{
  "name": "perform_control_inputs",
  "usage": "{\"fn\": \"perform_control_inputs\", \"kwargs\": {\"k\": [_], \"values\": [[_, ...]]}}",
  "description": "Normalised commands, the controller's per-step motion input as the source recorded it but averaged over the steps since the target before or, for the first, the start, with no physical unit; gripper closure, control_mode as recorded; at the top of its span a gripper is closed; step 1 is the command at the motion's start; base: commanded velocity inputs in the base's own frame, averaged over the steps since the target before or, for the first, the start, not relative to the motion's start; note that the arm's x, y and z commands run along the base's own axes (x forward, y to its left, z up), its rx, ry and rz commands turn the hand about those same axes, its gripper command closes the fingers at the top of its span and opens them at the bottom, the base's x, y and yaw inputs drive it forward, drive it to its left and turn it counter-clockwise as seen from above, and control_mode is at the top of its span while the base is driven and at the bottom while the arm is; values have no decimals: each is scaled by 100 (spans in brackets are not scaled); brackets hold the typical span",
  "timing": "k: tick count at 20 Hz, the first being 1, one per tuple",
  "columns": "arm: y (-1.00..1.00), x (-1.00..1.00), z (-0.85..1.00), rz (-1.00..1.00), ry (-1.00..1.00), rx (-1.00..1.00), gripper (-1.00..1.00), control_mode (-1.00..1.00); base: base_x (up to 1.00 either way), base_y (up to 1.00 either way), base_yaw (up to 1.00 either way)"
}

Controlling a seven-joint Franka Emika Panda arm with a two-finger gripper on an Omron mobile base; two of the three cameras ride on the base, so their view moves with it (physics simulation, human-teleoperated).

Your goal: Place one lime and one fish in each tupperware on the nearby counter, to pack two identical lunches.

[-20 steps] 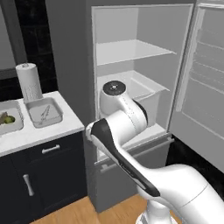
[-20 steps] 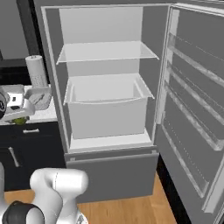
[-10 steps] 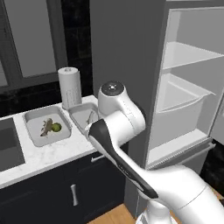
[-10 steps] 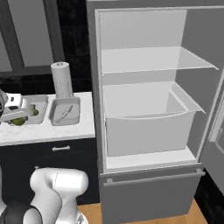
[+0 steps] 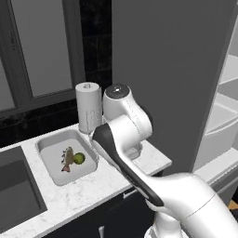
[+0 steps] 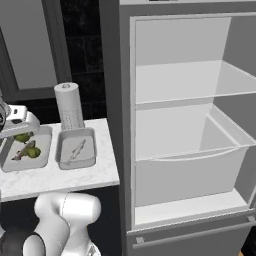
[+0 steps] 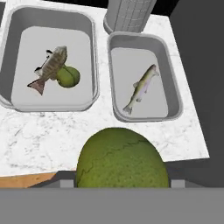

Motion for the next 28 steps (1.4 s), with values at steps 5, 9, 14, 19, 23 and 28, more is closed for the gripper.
{"fn": "perform_control_inputs", "kwargs": {"k": [5, 9, 14, 19, 23, 28], "values": [[-87, 82, -88, 9, -3, 3, 100, -100, 0, 0, 0], [-42, 100, -67, 0, 0, 13, 100, -100, 0, 0, 0], [9, 100, -14, -4, 2, 16, 100, -100, 0, 0, 0], [20, 78, -1, -6, 7, 6, 100, -100, 0, 0, 0], [26, 14, -66, -7, 17, 0, 100, -100, 0, 0, 0], [31, 33, -56, -8, 2, 2, -100, -100, 0, 0, 0]]}}
